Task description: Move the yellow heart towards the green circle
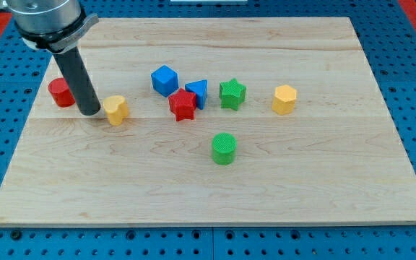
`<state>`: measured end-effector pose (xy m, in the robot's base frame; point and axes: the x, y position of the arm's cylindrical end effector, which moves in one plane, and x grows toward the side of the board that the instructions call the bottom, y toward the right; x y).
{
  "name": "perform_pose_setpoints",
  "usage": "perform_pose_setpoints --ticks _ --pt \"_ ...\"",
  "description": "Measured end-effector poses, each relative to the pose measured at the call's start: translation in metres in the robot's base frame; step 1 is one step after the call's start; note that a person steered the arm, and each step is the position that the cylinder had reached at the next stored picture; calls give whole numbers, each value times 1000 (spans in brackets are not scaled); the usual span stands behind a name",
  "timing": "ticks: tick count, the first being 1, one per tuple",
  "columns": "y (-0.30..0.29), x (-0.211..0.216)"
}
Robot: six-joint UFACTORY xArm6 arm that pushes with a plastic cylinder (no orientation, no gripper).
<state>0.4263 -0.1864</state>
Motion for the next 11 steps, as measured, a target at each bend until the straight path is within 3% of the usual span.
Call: perform_pose_setpoints --ticks 2,4,5,7,9,11 --pt "66 12" --pt "91 44" --pt "66 23" --pt "116 3" --pt "126 42" --pt "130 41"
